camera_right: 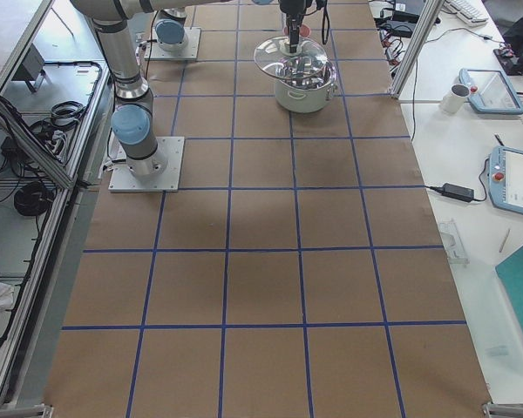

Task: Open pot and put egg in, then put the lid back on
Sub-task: 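Lift the glass lid aside with the right gripper while the left grasps the egg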

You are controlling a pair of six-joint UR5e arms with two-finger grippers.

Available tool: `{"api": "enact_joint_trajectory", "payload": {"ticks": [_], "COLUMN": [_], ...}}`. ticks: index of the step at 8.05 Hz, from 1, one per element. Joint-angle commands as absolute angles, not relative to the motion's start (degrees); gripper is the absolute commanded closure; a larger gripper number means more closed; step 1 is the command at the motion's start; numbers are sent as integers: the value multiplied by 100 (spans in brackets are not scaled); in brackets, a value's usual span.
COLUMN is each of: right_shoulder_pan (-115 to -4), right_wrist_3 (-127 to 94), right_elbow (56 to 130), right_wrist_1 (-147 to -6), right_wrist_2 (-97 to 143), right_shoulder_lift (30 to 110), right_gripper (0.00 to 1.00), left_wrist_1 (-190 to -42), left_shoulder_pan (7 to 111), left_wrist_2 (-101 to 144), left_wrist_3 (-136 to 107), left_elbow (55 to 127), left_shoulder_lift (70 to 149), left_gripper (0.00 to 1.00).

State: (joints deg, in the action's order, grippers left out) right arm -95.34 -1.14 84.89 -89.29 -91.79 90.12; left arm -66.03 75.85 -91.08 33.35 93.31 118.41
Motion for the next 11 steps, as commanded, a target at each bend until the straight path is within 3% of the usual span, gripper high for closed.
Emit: {"api": "enact_joint_trajectory", "payload": {"ticks": [1,7,8,9,10,11], "right_shoulder_pan": [-9290,-9264,-9264,-9264,-9264,-9264], "right_wrist_3": [325,343,334,334,343,334], "right_elbow": [8841,8833,8833,8833,8833,8833], "right_wrist_1": [-8571,-8402,-8402,-8385,-8376,-8376], "right_wrist_2": [-9167,-9211,-9228,-9246,-9255,-9255], "right_shoulder_lift": [9579,9659,9659,9659,9668,9668], "right_gripper": [77,77,77,77,77,77], "left_wrist_1": [-6565,-6469,-6460,-6460,-6460,-6460], "left_shoulder_pan": [7585,7585,7585,7585,7585,7594], "left_wrist_2": [-9106,-9105,-9097,-9097,-9097,-9097], "left_wrist_3": [3331,3322,3331,3331,3331,3322], "left_elbow": [9334,9334,9334,9334,9334,9325], "left_shoulder_lift": [11926,12059,12050,12050,12032,12006], "left_gripper": [28,28,39,81,100,100]}}
